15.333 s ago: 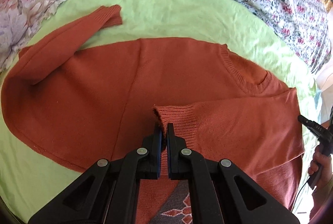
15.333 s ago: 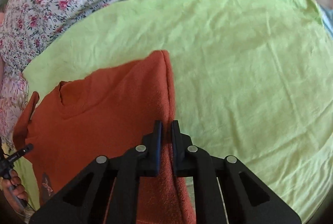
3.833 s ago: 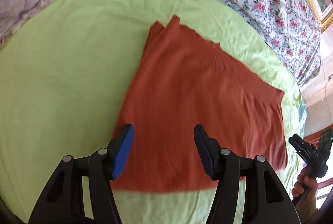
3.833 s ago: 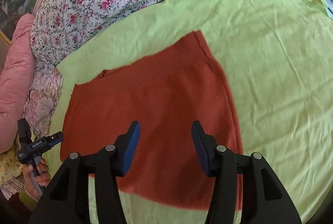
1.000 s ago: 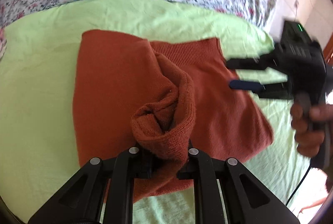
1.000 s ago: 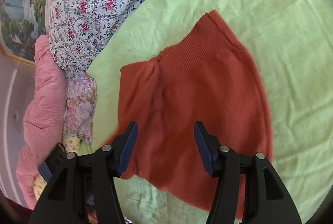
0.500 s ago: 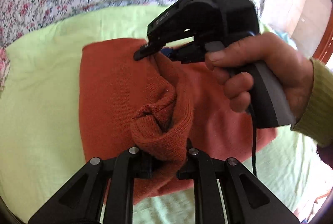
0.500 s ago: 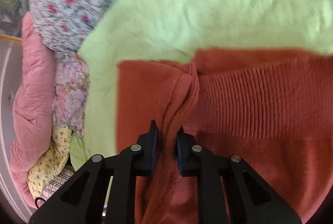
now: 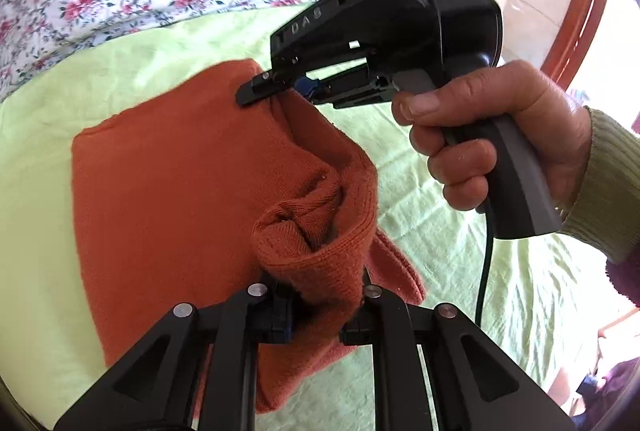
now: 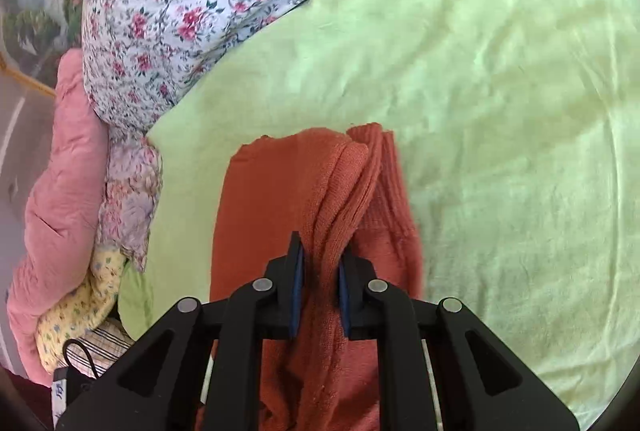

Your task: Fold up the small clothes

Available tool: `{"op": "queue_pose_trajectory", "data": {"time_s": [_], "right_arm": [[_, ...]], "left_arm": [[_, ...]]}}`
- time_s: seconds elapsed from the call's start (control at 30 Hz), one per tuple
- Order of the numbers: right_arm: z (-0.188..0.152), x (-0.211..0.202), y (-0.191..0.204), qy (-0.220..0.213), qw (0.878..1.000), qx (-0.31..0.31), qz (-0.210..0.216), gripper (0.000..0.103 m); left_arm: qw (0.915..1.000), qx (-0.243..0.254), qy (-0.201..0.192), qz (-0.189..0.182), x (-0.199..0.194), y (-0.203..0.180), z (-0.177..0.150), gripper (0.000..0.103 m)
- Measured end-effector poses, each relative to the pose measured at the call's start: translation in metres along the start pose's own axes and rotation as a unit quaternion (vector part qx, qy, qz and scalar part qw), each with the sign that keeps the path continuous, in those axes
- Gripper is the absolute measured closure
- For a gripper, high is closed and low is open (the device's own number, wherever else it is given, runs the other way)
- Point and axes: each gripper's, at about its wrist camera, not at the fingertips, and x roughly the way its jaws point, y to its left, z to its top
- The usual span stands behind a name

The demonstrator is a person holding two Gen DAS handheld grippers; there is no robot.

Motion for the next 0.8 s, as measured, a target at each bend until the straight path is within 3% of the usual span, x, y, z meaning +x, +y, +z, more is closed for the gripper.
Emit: {"op": "queue_pose_trajectory", "data": {"time_s": [0.13, 0.27, 0.4, 0.57, 0.7, 0.8], "right_arm": [[-0.003, 0.009, -0.008, 0.007, 1.0, -0.005, -0.019, 0.087], [-0.005, 0.011, -0.015, 0.0, 1.0, 0.006, -0.009, 0.087], [-0.006, 0.012, -0.015, -0.002, 1.0, 0.0, -0.021, 0.087], [-0.01, -0.001, -0.015, -0.017, 0.999, 0.016, -0.046, 0.072], [-0.022, -0.019, -0.012, -0.034, 0.998, 0.024, -0.056, 0.06], [-0.034, -0.028, -0.009, -0.042, 0.997, 0.034, -0.048, 0.039]], "left_arm": [[0.9999, -0.006, 0.014, 0.008, 0.011, -0.001, -0.001, 0.089], [0.9997, -0.01, 0.019, 0.008, 0.019, 0.004, 0.008, 0.086], [0.9994, -0.018, 0.031, -0.006, 0.019, 0.005, 0.005, 0.075], [0.9982, -0.035, 0.04, -0.028, -0.002, 0.021, -0.001, 0.059], [0.9963, -0.073, 0.035, -0.029, -0.028, 0.047, -0.009, 0.04], [0.9924, -0.116, 0.034, -0.021, -0.04, 0.083, -0.01, 0.035]]}}
